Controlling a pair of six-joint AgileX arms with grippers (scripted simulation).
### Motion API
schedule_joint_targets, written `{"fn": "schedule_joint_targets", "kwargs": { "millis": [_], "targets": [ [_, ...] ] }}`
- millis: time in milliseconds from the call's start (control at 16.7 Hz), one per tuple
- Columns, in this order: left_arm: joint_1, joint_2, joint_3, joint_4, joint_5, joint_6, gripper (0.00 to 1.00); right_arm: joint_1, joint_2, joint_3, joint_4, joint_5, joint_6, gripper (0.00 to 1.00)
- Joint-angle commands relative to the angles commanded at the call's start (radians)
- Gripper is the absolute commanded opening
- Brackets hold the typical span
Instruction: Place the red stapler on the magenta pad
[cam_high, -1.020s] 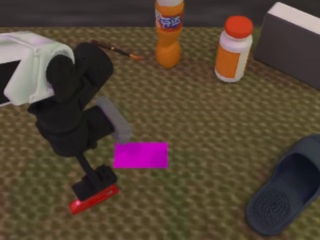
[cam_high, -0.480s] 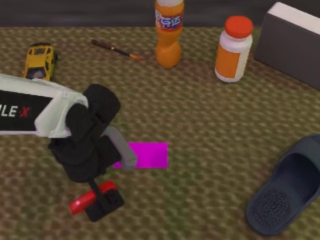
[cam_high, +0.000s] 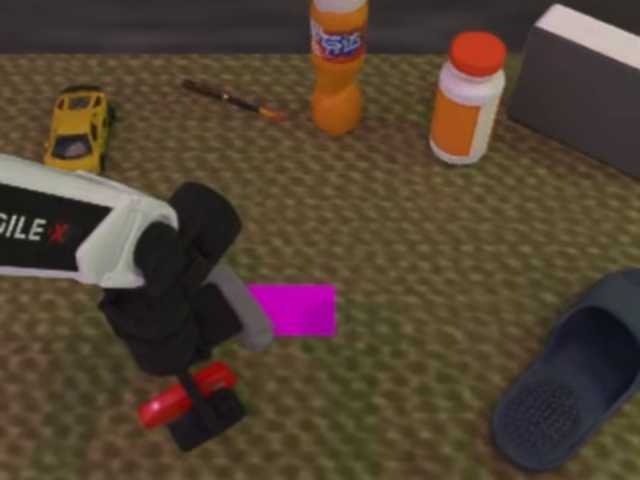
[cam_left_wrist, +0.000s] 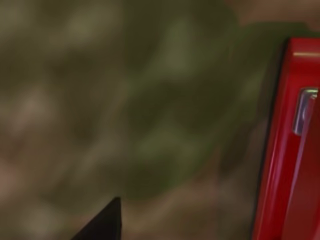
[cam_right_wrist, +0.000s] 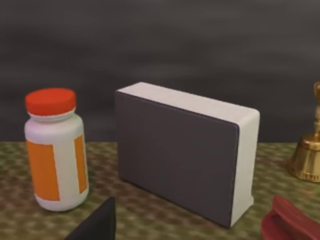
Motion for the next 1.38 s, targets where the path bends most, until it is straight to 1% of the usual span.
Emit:
{"fn": "schedule_joint_targets", "kwargs": {
  "millis": [660, 720, 1260, 1380],
  "targets": [
    [0.0, 0.0, 0.0, 0.0, 0.0, 0.0, 0.02, 0.0, 0.0, 0.0, 0.0, 0.0, 0.0, 1.0],
    [0.0, 0.0, 0.0, 0.0, 0.0, 0.0, 0.0, 0.0, 0.0, 0.0, 0.0, 0.0, 0.0, 1.0],
    [0.0, -0.002, 0.002, -0.003, 0.0, 0.001, 0.0, 0.0, 0.0, 0.0, 0.0, 0.0, 0.0, 1.0],
    [0.0, -0.017, 0.028, -0.04, 0.0, 0.002, 0.0, 0.0, 0.0, 0.0, 0.0, 0.0, 0.0, 1.0]
  ]
}}
